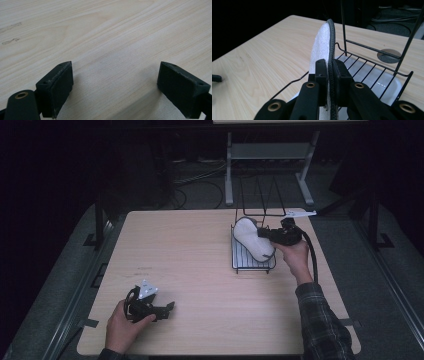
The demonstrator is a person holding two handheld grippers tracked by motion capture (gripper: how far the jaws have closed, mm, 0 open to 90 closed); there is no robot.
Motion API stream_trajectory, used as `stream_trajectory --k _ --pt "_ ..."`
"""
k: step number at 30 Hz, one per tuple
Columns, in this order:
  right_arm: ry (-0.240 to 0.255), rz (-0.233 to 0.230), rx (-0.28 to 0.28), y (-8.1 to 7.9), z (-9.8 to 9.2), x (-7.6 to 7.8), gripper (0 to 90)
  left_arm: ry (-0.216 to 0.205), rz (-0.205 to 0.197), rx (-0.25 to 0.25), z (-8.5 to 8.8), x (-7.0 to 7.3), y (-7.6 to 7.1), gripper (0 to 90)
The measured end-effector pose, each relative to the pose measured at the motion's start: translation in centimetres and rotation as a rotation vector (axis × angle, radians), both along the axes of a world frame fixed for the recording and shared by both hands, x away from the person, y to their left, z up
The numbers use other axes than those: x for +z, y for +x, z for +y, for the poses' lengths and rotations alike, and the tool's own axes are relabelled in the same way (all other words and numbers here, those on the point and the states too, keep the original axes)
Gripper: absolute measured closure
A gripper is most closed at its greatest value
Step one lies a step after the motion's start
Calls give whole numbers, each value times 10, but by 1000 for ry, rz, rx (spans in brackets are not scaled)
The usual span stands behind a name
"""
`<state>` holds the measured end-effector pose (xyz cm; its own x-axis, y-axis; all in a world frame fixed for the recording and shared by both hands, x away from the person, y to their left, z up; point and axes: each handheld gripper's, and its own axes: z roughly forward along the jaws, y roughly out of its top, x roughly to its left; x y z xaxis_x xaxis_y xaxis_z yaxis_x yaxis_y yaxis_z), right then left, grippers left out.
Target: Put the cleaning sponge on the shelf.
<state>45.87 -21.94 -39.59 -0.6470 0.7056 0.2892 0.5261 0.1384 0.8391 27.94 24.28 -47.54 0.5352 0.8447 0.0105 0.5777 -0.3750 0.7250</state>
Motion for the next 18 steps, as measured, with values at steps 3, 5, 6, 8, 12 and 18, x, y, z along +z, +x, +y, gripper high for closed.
stream_trajectory --k 3,5,6,8,12,18 --pt "-3 8 -3 2 2 -3 832 0 0 0 0 0 0 126" --pt "-2 15 -3 3 3 -5 830 0 0 0 0 0 0 126" --pt "-2 17 -3 4 3 -6 829 0 0 0 0 0 0 126" --pt "0 20 -12 5 2 -7 827 0 0 0 0 0 0 127" --pt "-2 23 -20 6 1 -8 817 0 0 0 0 0 0 126" --pt "-20 22 -49 10 0 -14 794 0 0 0 0 0 0 127"
